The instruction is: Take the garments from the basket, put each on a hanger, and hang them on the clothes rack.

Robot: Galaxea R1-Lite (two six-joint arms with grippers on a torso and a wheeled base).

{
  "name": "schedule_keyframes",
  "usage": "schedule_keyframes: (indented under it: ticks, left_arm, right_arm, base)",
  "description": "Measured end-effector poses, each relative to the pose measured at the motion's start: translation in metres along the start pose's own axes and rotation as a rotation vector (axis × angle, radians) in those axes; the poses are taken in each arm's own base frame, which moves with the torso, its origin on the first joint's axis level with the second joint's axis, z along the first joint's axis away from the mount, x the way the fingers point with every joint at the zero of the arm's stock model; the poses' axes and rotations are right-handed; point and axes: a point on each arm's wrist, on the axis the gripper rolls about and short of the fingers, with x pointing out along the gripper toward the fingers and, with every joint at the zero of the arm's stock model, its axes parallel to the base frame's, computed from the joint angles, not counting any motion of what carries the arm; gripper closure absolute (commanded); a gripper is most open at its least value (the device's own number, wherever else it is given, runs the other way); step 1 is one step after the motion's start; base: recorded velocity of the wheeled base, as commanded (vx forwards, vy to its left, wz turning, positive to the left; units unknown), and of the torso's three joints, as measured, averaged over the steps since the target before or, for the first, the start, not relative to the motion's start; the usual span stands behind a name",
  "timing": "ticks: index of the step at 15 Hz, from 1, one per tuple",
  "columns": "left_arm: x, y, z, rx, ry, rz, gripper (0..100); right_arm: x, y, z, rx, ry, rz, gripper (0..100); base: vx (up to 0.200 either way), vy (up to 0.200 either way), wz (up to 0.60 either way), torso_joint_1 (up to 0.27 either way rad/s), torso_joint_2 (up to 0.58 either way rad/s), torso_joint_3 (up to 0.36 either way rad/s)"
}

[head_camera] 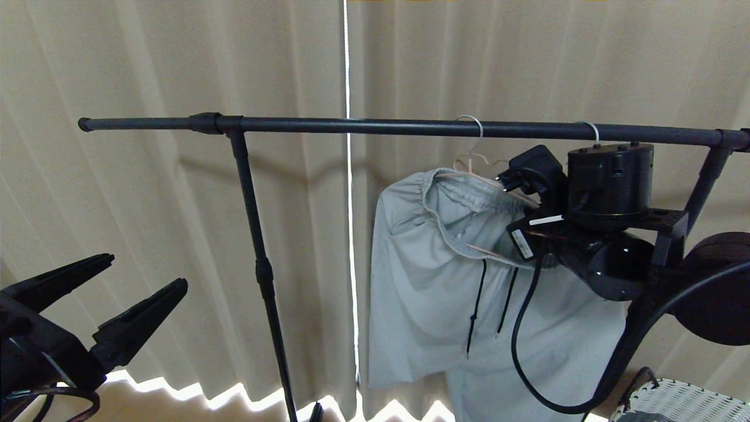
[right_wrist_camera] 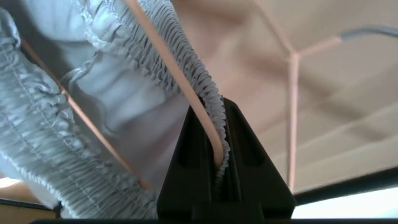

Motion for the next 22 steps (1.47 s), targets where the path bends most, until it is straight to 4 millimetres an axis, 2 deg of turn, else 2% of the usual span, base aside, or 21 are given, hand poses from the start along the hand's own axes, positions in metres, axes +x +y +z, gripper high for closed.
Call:
schedule_keyframes:
  ticks: [4, 5, 9, 14, 22]
  left_arm:
    - [0.0, 0.0, 0.0, 0.0, -0.001, 0.0, 0]
    - [0.0, 0.0, 0.0, 0.0, -0.001, 0.0, 0]
    - [-0.001, 0.0, 0.0, 0.013, -0.001, 0.0, 0]
    - [-0.002, 0.0, 0.001, 0.016, -0.008, 0.0, 0]
    - [-0.003, 0.0, 0.002, 0.016, -0.015, 0.002, 0]
  right_arm:
    - [0.004, 0.016, 0.006, -0.006, -0.017, 0.028, 100]
    - [0.004, 0.018, 0.006, -0.008, -0.016, 0.032, 0]
    - [0.002, 0.02, 0.004, 0.037, -0.017, 0.053, 0]
    - [-0.013, 0.015, -0.004, 0.086, -0.044, 0.195, 0]
    - [-0.025, 0.01, -0.014, 0.17, -0.176, 0.33, 0]
  base:
    - [0.0, 0.0, 0.0, 0.0, 0.0, 0.0]
    - [0.0, 0.0, 0.0, 0.0, 0.0, 0.0]
    - [0.0, 0.0, 0.0, 0.0, 0.0, 0.0]
    - [0.0, 0.0, 0.0, 0.0, 0.0, 0.0]
    - [0.0, 0.0, 0.0, 0.0, 0.0, 0.0]
